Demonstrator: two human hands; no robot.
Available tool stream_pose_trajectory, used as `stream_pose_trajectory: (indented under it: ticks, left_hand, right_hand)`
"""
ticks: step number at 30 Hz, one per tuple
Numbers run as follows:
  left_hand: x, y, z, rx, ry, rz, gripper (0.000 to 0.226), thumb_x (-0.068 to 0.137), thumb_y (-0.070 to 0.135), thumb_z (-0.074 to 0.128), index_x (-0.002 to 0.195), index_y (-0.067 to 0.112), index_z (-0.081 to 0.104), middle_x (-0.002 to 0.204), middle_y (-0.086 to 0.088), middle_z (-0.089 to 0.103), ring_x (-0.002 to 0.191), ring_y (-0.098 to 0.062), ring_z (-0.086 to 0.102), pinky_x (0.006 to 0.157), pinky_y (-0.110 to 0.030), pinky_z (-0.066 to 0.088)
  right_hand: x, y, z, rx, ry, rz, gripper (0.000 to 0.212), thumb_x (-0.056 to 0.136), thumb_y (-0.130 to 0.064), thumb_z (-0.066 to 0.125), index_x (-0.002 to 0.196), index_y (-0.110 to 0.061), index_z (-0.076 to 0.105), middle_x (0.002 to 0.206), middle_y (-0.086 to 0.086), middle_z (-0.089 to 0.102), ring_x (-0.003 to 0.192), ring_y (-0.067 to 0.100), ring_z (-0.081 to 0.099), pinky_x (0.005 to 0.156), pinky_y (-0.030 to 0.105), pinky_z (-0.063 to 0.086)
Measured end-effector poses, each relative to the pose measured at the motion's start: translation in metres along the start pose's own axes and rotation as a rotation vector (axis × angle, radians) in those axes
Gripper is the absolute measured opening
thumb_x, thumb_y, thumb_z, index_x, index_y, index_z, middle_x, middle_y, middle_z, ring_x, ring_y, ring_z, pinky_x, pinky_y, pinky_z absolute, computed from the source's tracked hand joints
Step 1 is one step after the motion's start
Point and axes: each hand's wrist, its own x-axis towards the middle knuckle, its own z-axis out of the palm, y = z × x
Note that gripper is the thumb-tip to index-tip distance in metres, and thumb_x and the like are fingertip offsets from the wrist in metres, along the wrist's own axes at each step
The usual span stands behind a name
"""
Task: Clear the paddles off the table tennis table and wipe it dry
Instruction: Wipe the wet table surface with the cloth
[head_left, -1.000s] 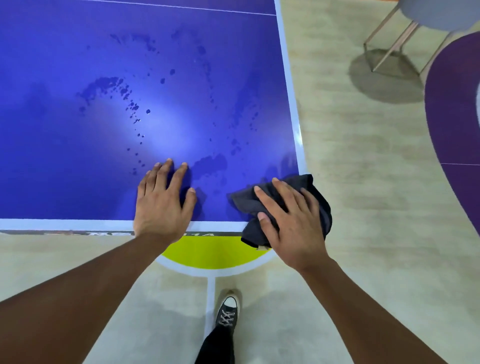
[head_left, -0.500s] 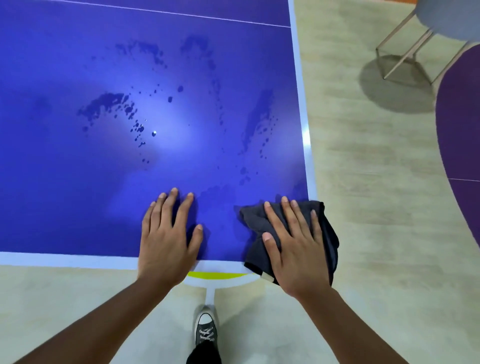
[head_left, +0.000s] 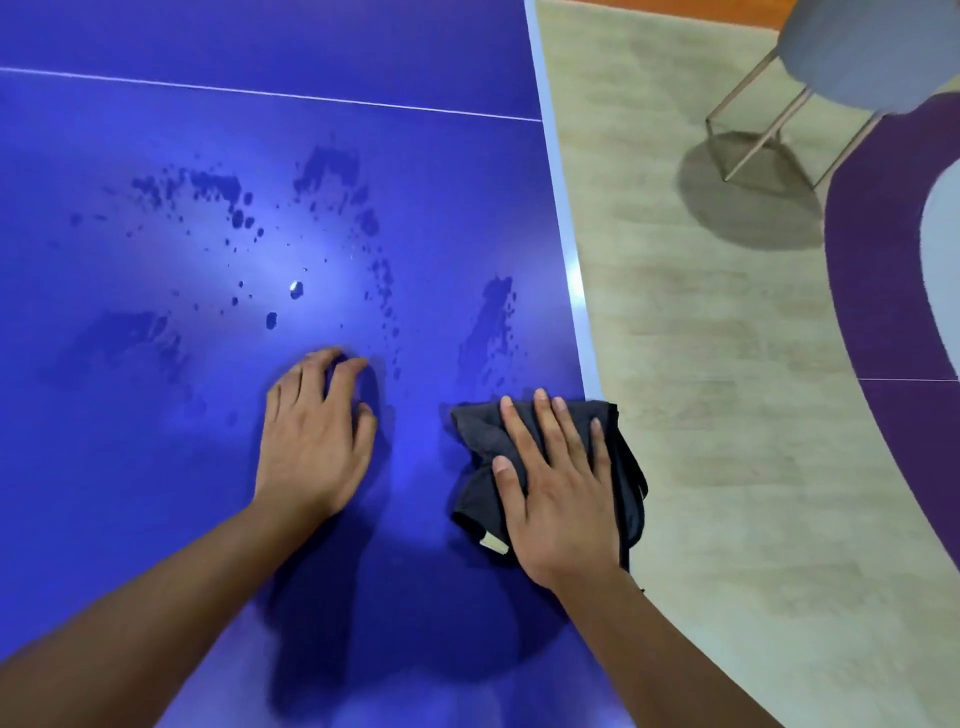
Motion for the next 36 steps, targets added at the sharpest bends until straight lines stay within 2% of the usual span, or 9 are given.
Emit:
stream_pose_trajectory:
  ticks: [8,14,18,24,30,33,34,36]
  left_hand:
    - [0.133,-0.025,0.018,0.025,-0.049,-0.006,0.058,0.099,0.035,0.030,0.150,0.011,0.041,0.157,-0.018,0.037,0.144,-0.041,0.033,0.116,-0.056,0.031]
    - [0.137,-0.021,0.023,0.018,-0.037,-0.052,0.058,0.100,0.036,0.031,0.152,0.013,0.041,0.160,-0.014,0.035,0.149,-0.037,0.031,0.121,-0.053,0.026]
    - [0.143,-0.020,0.019,0.035,-0.061,-0.081,0.060,0.098,0.034,0.035,0.153,0.010,0.042,0.160,-0.015,0.035,0.148,-0.039,0.032,0.119,-0.056,0.028]
    - [0.146,-0.015,0.018,0.043,-0.070,-0.109,0.061,0.095,0.033,0.038,0.150,0.009,0.046,0.160,-0.014,0.036,0.147,-0.040,0.033,0.117,-0.057,0.030]
    - [0.148,-0.014,0.019,0.048,-0.055,-0.115,0.060,0.095,0.031,0.039,0.151,0.011,0.046,0.161,-0.011,0.035,0.147,-0.038,0.033,0.116,-0.056,0.031]
    - [0.146,-0.013,0.019,0.041,-0.057,-0.121,0.059,0.096,0.031,0.038,0.152,0.013,0.044,0.162,-0.009,0.033,0.149,-0.036,0.031,0.119,-0.054,0.028]
    - [0.146,-0.013,0.019,0.039,-0.057,-0.125,0.059,0.096,0.031,0.038,0.152,0.014,0.043,0.163,-0.008,0.033,0.150,-0.035,0.030,0.120,-0.053,0.027]
    - [0.144,-0.015,0.020,0.032,-0.054,-0.131,0.059,0.097,0.031,0.038,0.153,0.015,0.043,0.163,-0.007,0.032,0.151,-0.034,0.029,0.120,-0.052,0.026]
  right_hand:
    - [0.142,0.013,-0.001,0.008,0.008,0.048,0.059,0.107,-0.053,0.012,0.164,-0.037,0.012,0.172,-0.001,0.012,0.159,0.013,0.000,0.128,0.051,0.003]
    - [0.277,0.027,-0.003,0.001,0.054,0.048,0.058,0.107,-0.051,0.017,0.163,-0.034,0.019,0.171,0.001,0.018,0.158,0.017,0.008,0.127,0.052,0.002]
    - [0.374,0.030,-0.003,0.046,0.028,0.026,0.057,0.107,-0.051,0.021,0.162,-0.034,0.022,0.170,0.002,0.019,0.158,0.018,0.009,0.127,0.051,-0.001]
    - [0.490,0.034,-0.008,0.039,-0.021,0.026,0.059,0.107,-0.052,0.016,0.163,-0.034,0.016,0.172,0.001,0.011,0.159,0.017,0.002,0.127,0.051,-0.005]
    - [0.531,0.033,-0.007,0.050,0.007,0.042,0.062,0.104,-0.053,0.023,0.163,-0.035,0.018,0.172,0.004,0.013,0.159,0.020,0.007,0.128,0.050,-0.002]
    - [0.523,0.031,-0.007,0.078,0.109,0.054,0.061,0.101,-0.051,0.033,0.158,-0.030,0.033,0.167,0.006,0.027,0.155,0.024,0.020,0.128,0.049,0.007]
    - [0.523,0.031,-0.008,0.076,0.095,0.056,0.060,0.102,-0.051,0.032,0.157,-0.030,0.035,0.166,0.005,0.029,0.155,0.024,0.021,0.128,0.049,0.007]
    - [0.520,0.029,-0.010,0.052,0.008,0.046,0.060,0.104,-0.054,0.027,0.161,-0.033,0.028,0.169,0.004,0.022,0.158,0.022,0.012,0.128,0.050,0.001]
